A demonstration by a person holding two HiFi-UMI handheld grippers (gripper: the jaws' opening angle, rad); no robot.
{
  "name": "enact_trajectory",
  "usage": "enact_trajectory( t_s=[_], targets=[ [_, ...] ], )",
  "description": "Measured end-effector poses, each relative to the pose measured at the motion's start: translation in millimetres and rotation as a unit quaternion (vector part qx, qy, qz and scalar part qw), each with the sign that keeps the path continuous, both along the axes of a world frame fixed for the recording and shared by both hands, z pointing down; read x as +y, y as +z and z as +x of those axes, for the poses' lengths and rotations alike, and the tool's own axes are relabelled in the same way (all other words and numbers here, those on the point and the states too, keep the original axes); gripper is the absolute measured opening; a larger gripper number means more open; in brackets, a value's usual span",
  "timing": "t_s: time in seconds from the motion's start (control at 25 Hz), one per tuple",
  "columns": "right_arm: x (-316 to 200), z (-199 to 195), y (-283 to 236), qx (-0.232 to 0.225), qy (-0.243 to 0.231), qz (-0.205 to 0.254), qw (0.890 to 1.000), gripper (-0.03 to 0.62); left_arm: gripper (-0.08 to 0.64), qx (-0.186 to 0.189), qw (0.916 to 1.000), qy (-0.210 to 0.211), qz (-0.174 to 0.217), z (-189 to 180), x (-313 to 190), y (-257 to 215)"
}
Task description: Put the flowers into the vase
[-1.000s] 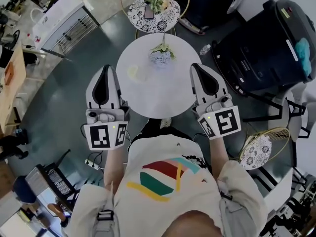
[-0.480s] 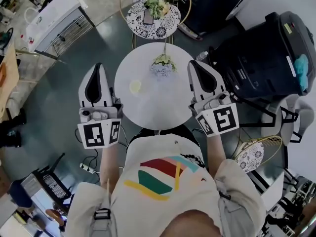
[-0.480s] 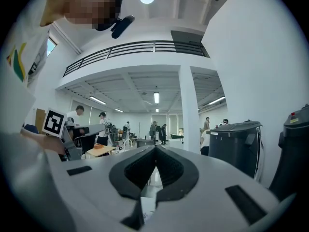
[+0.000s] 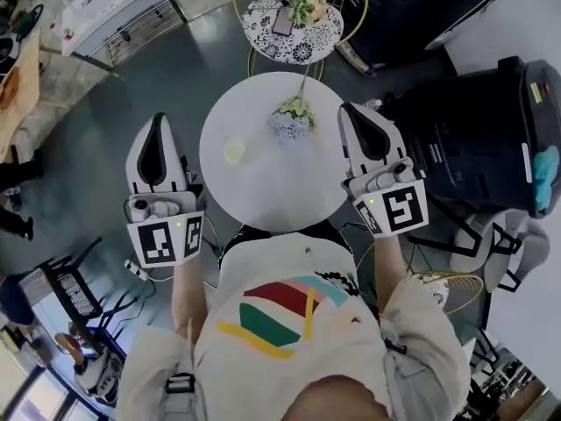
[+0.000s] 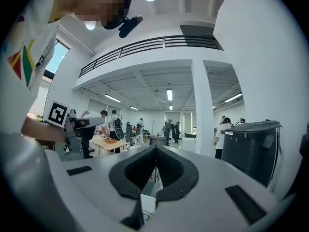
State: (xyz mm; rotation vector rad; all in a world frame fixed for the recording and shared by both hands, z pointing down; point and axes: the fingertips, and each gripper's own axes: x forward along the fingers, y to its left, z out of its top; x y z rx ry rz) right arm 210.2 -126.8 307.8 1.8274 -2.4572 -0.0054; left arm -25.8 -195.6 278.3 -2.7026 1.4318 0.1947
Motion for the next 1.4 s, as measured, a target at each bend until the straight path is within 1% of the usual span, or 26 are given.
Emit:
enact_trajectory(
  t_s=[0.12, 0.16, 0.2, 0.24, 0.28, 0.32, 0.36, 0.4, 0.44, 0.48, 0.6, 0.68, 0.72, 0.76, 0.92, 0.96, 1.04, 1.16, 1.24, 1.28, 1.4],
  targets=[
    [-11, 3, 4, 0.008, -0.041, 0.004, 0.999, 0.008, 0.005, -0.001, 0.9998, -0.021, -0.002, -2, 6, 3],
    [-13, 0, 7, 0.015, -0.068, 0.006, 0.998, 0.008, 0.004, -0.003, 0.9996, -0.027, -0.002, -3, 10, 4],
    [-14, -6, 11, 0.030, -0.106, 0.009, 0.994, 0.008, 0.005, -0.006, 0.9995, -0.031, -0.002, -3, 12, 6],
    [-14, -14, 18, 0.054, -0.148, 0.008, 0.988, 0.016, 0.005, -0.009, 0.9993, -0.035, -0.004, -4, 14, 9],
    [-16, -22, 27, 0.084, -0.185, -0.002, 0.979, 0.122, 0.004, -0.011, 0.9992, -0.039, -0.007, -5, 15, 13],
    [-17, -29, 40, 0.114, -0.213, -0.020, 0.970, 0.310, 0.005, -0.012, 0.9989, -0.044, -0.010, -6, 16, 16],
    [-19, -34, 54, 0.146, -0.237, -0.040, 0.960, 0.337, 0.005, -0.013, 0.9986, -0.049, -0.013, -8, 18, 19],
    [-19, -39, 67, 0.182, -0.261, -0.052, 0.947, 0.339, 0.005, -0.014, 0.9983, -0.054, -0.016, -9, 20, 22],
    [-18, -43, 79, 0.222, -0.287, -0.058, 0.930, 0.340, 0.005, -0.016, 0.9980, -0.059, -0.016, -11, 22, 24],
    [-15, -46, 91, 0.263, -0.315, -0.062, 0.910, 0.339, 0.005, -0.018, 0.9977, -0.063, -0.016, -12, 24, 26],
    [-5, -52, 135, 0.367, -0.393, -0.073, 0.840, 0.339, 0.005, -0.028, 0.9971, -0.068, -0.023, -15, 29, 39],
    [2, -52, 168, 0.429, -0.435, -0.069, 0.789, 0.339, 0.004, -0.035, 0.9964, -0.069, -0.034, -15, 31, 50],
    [5, -50, 184, 0.454, -0.453, -0.067, 0.765, 0.339, 0.005, -0.038, 0.9959, -0.071, -0.041, -15, 33, 55],
    [8, -49, 200, 0.473, -0.469, -0.065, 0.743, 0.339, 0.005, -0.040, 0.9954, -0.074, -0.047, -14, 34, 60],
    [12, -45, 259, 0.527, -0.516, -0.063, 0.672, 0.339, 0.004, -0.042, 0.9937, -0.081, -0.065, -17, 34, 73],
    [12, -45, 273, 0.537, -0.526, -0.063, 0.657, 0.339, 0.005, -0.042, 0.9933, -0.082, -0.068, -19, 33, 76],
    [15, -47, 296, 0.550, -0.544, -0.064, 0.630, 0.339, 0.005, -0.045, 0.9926, -0.085, -0.075, -24, 32, 82],
    [19, -54, 316, 0.563, -0.567, -0.056, 0.599, 0.339, 0.004, -0.046, 0.9913, -0.092, -0.082, -32, 33, 88],
    [19, -58, 324, 0.572, -0.576, -0.042, 0.582, 0.339, 0.005, -0.043, 0.9905, -0.097, -0.087, -36, 34, 91],
    [18, -60, 328, 0.577, -0.579, -0.036, 0.575, 0.338, 0.005, -0.042, 0.9902, -0.099, -0.089, -37, 35, 93],
    [15, -63, 340, 0.589, -0.583, -0.027, 0.559, 0.338, 0.005, -0.038, 0.9896, -0.102, -0.095, -37, 38, 98]
  ],
)
